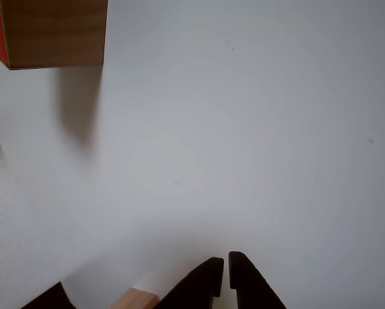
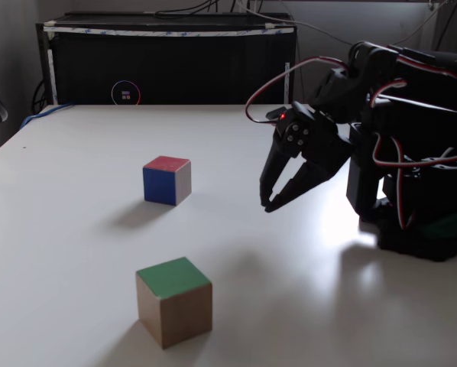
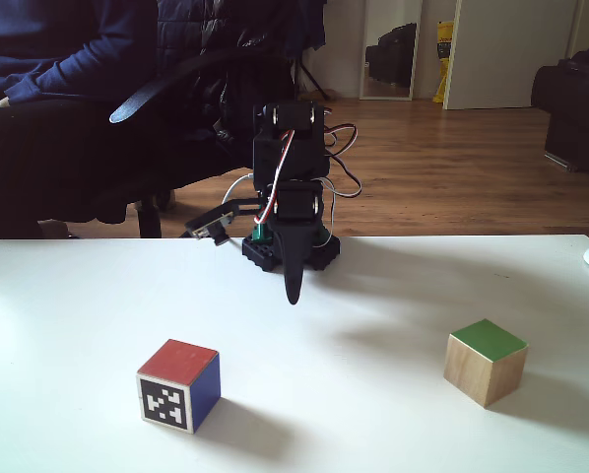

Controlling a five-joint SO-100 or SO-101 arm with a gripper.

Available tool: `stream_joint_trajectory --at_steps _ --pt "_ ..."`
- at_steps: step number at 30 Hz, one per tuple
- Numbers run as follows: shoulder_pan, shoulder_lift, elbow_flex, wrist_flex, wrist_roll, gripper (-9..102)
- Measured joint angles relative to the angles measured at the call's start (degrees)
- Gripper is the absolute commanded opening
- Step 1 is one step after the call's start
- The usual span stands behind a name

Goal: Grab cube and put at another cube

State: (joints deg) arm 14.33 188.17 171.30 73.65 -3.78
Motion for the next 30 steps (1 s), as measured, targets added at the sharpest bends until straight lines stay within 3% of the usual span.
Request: stream_joint_trajectory --at_steps 16,21,30 --pt "-5.19 0.00 0.00 0.00 0.53 0" --pt "-9.40 -0.18 -4.66 -0.35 -3.16 6" --pt "-16.08 -35.24 -31.82 -0.53 -5.01 23"
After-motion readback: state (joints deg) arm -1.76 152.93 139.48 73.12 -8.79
